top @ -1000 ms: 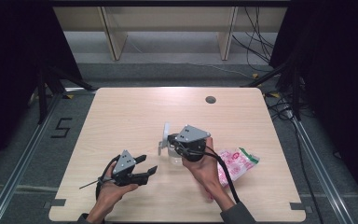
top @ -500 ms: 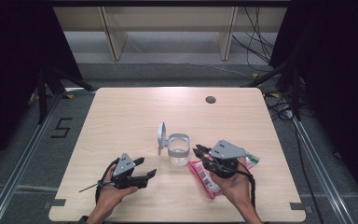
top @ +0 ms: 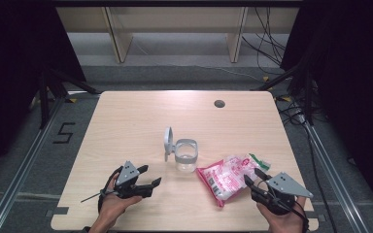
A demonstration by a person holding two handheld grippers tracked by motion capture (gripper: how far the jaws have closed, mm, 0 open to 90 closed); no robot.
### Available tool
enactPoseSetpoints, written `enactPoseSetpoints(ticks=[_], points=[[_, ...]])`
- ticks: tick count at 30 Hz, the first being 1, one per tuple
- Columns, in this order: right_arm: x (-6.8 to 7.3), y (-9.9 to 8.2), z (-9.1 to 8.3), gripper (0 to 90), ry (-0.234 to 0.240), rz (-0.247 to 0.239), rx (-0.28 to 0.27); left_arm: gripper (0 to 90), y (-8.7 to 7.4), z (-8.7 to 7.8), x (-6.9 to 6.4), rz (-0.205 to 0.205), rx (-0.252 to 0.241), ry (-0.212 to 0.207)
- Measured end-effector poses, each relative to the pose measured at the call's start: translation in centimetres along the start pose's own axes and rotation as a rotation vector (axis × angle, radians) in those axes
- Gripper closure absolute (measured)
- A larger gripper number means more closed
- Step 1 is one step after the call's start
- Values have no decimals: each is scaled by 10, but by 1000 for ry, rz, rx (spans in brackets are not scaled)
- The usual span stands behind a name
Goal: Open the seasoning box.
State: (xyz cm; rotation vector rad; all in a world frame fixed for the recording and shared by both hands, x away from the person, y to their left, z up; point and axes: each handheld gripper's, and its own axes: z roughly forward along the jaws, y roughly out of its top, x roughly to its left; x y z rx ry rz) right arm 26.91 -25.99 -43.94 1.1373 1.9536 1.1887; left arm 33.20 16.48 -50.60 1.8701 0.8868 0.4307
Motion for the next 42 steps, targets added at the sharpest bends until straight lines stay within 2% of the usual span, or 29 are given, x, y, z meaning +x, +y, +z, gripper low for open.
enactPoseSetpoints(ticks=[1, 2, 4, 5, 6, 11, 15, 16, 18, 19, 20, 21, 22, 23, 25, 26, 27, 28, 29, 30, 32, 33, 35, 37, 38, 39, 40, 41, 42], points=[[-1, -2, -2, 546, 5, 8, 0, 301, 0, 1, -1, -13, -11, -4], [-4, -4, -5, 546, -12, 11, 7, 300, 0, 0, -1, -2, 0, -2], [-4, -9, -7, 544, -10, 84, 16, 299, 0, 0, -1, 4, 4, -3], [-8, -12, -6, 543, -26, 43, 12, 298, 0, 0, -1, -3, 1, -8], [-9, -14, -7, 540, -23, 54, 34, 298, -1, 1, -1, -8, -1, -8], [-9, -23, -2, 524, -16, 106, 68, 298, -1, 1, -2, -4, 4, -4], [-15, -27, 2, 476, -17, 100, 70, 297, -2, 0, -1, -3, 8, -2], [-12, -28, 3, 463, -24, 147, 76, 297, -2, 0, -1, -7, 10, 3], [-13, -30, 4, 442, 2, 165, 98, 297, -2, 0, -1, -9, 8, 1], [-13, -32, 7, 423, 24, 194, 89, 297, -3, 0, -1, -6, 12, 1], [-10, -32, 7, 412, 27, 262, 110, 296, -3, 1, -1, -4, 13, -1], [-16, -34, 10, 402, 18, 205, 97, 296, -3, 1, -1, -8, 13, -3], [-13, -35, 12, 391, 29, 276, 102, 295, -3, 1, -2, -6, 13, -4], [-15, -36, 14, 383, 44, 286, 89, 294, -3, 1, -2, -5, 13, -4], [-18, -37, 19, 376, 42, 250, 87, 294, -3, 1, -1, 9, 26, 3], [-15, -35, 21, 375, 41, 273, 105, 294, -3, 1, -2, 2, 25, 7], [-17, -35, 24, 372, 55, 247, 102, 294, -3, 2, -1, -1, 22, -4], [-14, -33, 25, 371, 46, 270, 130, 293, -3, 3, -2, -5, 23, -7], [-17, -33, 30, 370, 63, 255, 97, 293, -3, 2, -2, 3, 28, -6], [-18, -32, 32, 368, 56, 243, 112, 293, -4, 3, -4, -14, 9, -10], [-16, -30, 38, 368, 53, 281, 126, 293, -4, 3, -5, -5, 17, -12], [-19, -29, 41, 369, 49, 251, 136, 293, -4, 3, -4, 1, 22, -14], [-21, -28, 47, 382, 60, 251, 131, 293, -4, 3, -5, 3, 22, -16], [-22, -26, 53, 409, 45, 238, 137, 293, -4, 4, -6, -8, 17, -16], [-23, -25, 55, 427, 57, 248, 143, 293, -4, 4, -5, -3, 20, -15], [-23, -23, 58, 460, 48, 242, 143, 293, -3, 3, -5, 0, 21, -15], [-20, -23, 60, 492, 52, 277, 145, 293, -3, 3, -5, 0, 20, -15], [-24, -22, 64, 528, 44, 212, 136, 294, -3, 3, -5, -1, 20, -14], [-23, -20, 65, 574, 53, 219, 148, 294, -3, 3, -5, -4, 18, -13]])
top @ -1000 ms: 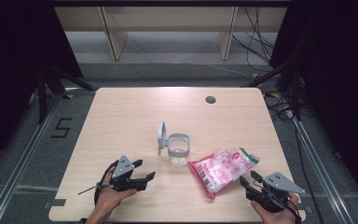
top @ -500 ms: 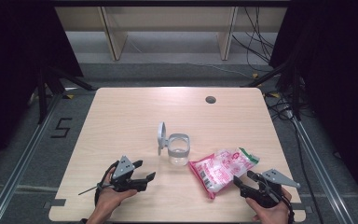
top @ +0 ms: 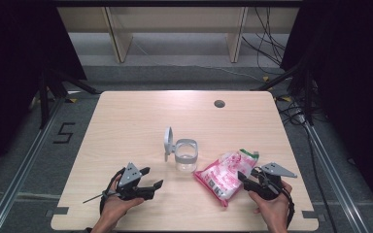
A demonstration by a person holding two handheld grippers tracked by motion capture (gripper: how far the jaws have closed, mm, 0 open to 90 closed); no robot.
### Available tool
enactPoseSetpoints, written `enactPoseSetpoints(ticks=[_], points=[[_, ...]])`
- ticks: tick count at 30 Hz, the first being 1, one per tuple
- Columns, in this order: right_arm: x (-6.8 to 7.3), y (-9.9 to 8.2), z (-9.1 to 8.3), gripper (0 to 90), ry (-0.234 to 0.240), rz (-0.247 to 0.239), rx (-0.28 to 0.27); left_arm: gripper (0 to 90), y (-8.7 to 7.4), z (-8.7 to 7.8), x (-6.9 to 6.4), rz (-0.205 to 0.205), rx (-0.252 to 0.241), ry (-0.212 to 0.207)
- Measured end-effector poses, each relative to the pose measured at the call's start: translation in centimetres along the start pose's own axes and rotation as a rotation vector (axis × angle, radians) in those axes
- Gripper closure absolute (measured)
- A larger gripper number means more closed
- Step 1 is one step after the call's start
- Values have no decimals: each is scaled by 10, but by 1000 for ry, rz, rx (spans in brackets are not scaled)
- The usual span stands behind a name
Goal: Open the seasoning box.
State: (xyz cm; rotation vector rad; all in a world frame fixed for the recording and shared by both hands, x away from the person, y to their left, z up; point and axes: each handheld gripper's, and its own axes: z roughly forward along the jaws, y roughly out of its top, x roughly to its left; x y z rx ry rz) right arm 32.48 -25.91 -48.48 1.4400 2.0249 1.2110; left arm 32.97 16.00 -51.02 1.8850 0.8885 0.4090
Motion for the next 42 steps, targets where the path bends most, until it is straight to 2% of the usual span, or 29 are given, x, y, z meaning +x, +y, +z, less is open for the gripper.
enactPoseSetpoints(ticks=[3, 5, 6, 7, 8, 9, 10, 11, 12, 13, 15, 16, 17, 18, 19, 20, 21, 23, 24, 25, 27, 28, 29, 30, 31, 34, 39, 41, 42], points=[[-2, 4, 9, 683, 16, -11, -20, 295, 0, -1, -1, 5, 0, 2], [-2, 8, 12, 708, 15, -18, -9, 295, 0, 0, 0, 2, -2, -2], [1, 8, 13, 707, 9, 18, 5, 295, 0, -1, 0, 2, -2, -1], [-4, 10, 16, 699, 1, -29, -8, 295, 0, -1, 0, 2, -3, -1], [-4, 10, 17, 673, 15, -16, -12, 295, 0, -1, 0, 5, -1, 1], [0, 10, 17, 654, 0, 18, 6, 295, 0, -1, -1, 3, -1, 3], [-4, 10, 19, 630, -1, -23, -4, 295, 0, 0, 0, 7, 3, 4], [-3, 10, 21, 599, 16, -4, -12, 294, 0, 0, 0, 1, 2, -1], [0, 10, 21, 577, -8, 29, 2, 294, 0, 0, -1, 4, 5, -2], [-4, 10, 22, 567, 5, 5, -1, 294, 0, 1, -1, 4, 3, -2], [-4, 11, 26, 560, 10, 16, -14, 294, 1, 1, -1, 28, 4, -3], [-4, 12, 28, 556, 4, 16, -9, 294, 0, 1, -3, 5, 3, -2], [-6, 12, 29, 556, -5, -1, -2, 294, 0, 1, -3, 5, 3, -2], [-5, 13, 30, 555, -21, 10, 10, 294, 0, 1, -2, 5, 3, -2], [-2, 13, 30, 556, -4, 68, -3, 294, 0, 1, -2, 1, 1, -1], [-4, 13, 32, 556, 4, 60, 2, 294, 0, 1, -2, 3, 4, 3], [-8, 14, 33, 555, -1, 24, 6, 293, 0, 1, -1, -4, -1, -2], [-8, 14, 35, 550, -11, 29, -8, 293, 1, 1, -1, 11, -5, -5], [-4, 15, 36, 548, -24, 81, 10, 293, 0, 1, -2, -7, -6, -2], [-8, 16, 37, 546, 2, 47, -7, 293, 0, 1, -2, -5, -6, -2], [-8, 16, 40, 542, -27, 34, 8, 293, 0, 0, -1, 1, 2, 2], [-8, 17, 41, 542, -27, 40, 14, 292, 1, 0, -1, 15, 2, -2], [-8, 17, 43, 542, -2, 45, 5, 291, 1, 1, -1, 16, 2, -2], [-8, 17, 45, 546, -15, 41, 7, 291, 0, 1, 0, 13, 11, 7], [-9, 18, 45, 551, -24, 38, 20, 291, 0, 1, -2, -10, -5, 2], [-8, 19, 46, 609, -1, 64, 26, 291, 0, 1, -2, 2, 4, 5], [-7, 19, 48, 787, 23, 26, 27, 291, 0, 2, -3, 0, -4, -7], [-8, 18, 49, 828, 50, 26, 23, 291, 0, 2, -1, 14, 8, 1], [-8, 18, 48, 851, 41, 22, 26, 291, 0, 1, -1, 15, 14, 6]])
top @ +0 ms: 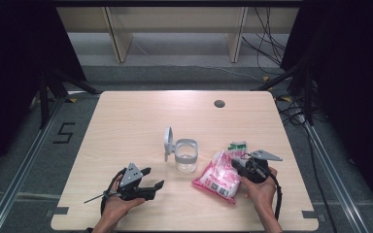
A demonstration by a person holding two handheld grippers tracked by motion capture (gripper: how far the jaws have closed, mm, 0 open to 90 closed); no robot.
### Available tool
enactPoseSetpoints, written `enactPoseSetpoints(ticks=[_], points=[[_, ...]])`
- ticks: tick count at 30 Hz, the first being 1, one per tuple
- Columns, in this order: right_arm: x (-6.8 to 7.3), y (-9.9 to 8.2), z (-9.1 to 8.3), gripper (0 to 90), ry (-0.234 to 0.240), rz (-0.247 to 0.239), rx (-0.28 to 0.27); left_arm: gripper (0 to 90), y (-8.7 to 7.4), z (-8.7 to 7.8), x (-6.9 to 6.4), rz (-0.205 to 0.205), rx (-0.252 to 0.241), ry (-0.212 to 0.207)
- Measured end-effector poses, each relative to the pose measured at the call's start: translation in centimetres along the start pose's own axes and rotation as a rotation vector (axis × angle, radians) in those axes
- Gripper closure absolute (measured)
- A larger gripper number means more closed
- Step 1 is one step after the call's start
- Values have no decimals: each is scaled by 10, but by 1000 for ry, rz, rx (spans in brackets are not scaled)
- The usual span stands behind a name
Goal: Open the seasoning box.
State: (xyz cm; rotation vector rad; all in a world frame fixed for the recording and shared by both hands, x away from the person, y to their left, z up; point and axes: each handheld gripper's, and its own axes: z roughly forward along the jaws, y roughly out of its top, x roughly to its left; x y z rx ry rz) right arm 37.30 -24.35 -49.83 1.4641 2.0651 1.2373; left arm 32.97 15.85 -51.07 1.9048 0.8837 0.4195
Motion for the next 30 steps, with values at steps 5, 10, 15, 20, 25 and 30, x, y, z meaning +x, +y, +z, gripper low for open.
enactPoseSetpoints(ticks=[5, 10, 15, 20, 25, 30], points=[[2, 1, -1, 900, 18, -26, -35, 293, 1, 1, -2, -11, -8, -14], [9, 6, -9, 900, 58, -41, -65, 295, 1, 4, -9, -3, -12, -40], [19, 10, -17, 900, 86, -43, -103, 296, 2, 8, -15, -8, -22, -47], [25, 15, -28, 900, 111, -121, -134, 296, 6, 18, -24, 22, -7, -74], [28, 16, -32, 900, 126, -133, -178, 296, 10, 27, -35, 26, -11, -103], [36, 20, -41, 900, 137, -155, -196, 296, 12, 37, -43, 15, -6, -118]])
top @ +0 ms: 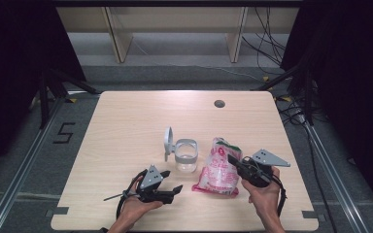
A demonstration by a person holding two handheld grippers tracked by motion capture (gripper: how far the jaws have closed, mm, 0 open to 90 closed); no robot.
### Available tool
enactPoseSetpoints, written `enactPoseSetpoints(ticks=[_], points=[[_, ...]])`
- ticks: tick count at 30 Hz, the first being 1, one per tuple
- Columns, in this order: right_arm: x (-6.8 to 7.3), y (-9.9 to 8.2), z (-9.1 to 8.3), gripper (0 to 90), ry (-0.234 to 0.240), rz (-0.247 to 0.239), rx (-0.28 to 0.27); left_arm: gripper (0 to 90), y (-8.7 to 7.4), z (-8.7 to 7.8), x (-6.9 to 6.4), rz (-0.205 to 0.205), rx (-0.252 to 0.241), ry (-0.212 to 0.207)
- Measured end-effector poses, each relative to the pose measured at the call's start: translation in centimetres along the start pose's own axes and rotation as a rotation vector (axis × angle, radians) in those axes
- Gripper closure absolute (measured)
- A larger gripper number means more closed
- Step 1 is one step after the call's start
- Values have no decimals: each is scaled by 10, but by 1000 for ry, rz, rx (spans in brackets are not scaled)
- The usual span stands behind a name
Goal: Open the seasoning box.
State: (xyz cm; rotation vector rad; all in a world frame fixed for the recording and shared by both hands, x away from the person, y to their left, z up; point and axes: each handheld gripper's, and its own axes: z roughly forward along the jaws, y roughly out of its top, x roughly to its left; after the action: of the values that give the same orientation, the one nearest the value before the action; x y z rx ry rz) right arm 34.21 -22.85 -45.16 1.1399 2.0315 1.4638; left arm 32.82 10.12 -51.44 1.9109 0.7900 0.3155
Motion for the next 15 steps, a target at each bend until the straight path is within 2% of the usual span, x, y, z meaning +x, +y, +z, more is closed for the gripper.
enactPoseSetpoints(ticks=[1, 2, 3, 4, 5, 6, 9, 10, 11, 12, 13, 14, 15], points=[[0, 1, -1, 900, 4, -21, -1, 296, 0, 1, 0, 14, 7, -1], [5, 1, -2, 900, 14, 27, -8, 296, 0, 2, -1, 20, 10, -2], [6, 3, -3, 900, 15, 25, -10, 296, 1, 3, -1, 31, 28, 2], [4, 4, -3, 900, 36, -17, -16, 296, 1, 4, -3, 13, 6, -12], [6, 4, -4, 900, 34, 5, -24, 296, 2, 3, -3, 30, 12, -6], [7, 5, -4, 900, 26, 0, -31, 297, 2, 4, -5, 15, 13, -5], [10, 6, -6, 900, 32, -10, -32, 296, 1, 6, -5, 27, 12, -16], [11, 7, -7, 900, 28, -32, -40, 296, 1, 6, -6, 16, 11, -14], [15, 8, -7, 900, 17, -27, -50, 297, 2, 6, -5, 27, 15, -14], [14, 10, -8, 900, 27, -67, -48, 299, 2, 6, -4, 33, 6, -18], [17, 11, -10, 900, 13, -40, -37, 301, 2, 6, -6, -2, 3, -12], [17, 12, -10, 900, 31, -38, -47, 301, 3, 6, -5, 1, 5, -11], [17, 13, -10, 900, 25, -44, -50, 301, 3, 6, -5, 1, 6, -12]])
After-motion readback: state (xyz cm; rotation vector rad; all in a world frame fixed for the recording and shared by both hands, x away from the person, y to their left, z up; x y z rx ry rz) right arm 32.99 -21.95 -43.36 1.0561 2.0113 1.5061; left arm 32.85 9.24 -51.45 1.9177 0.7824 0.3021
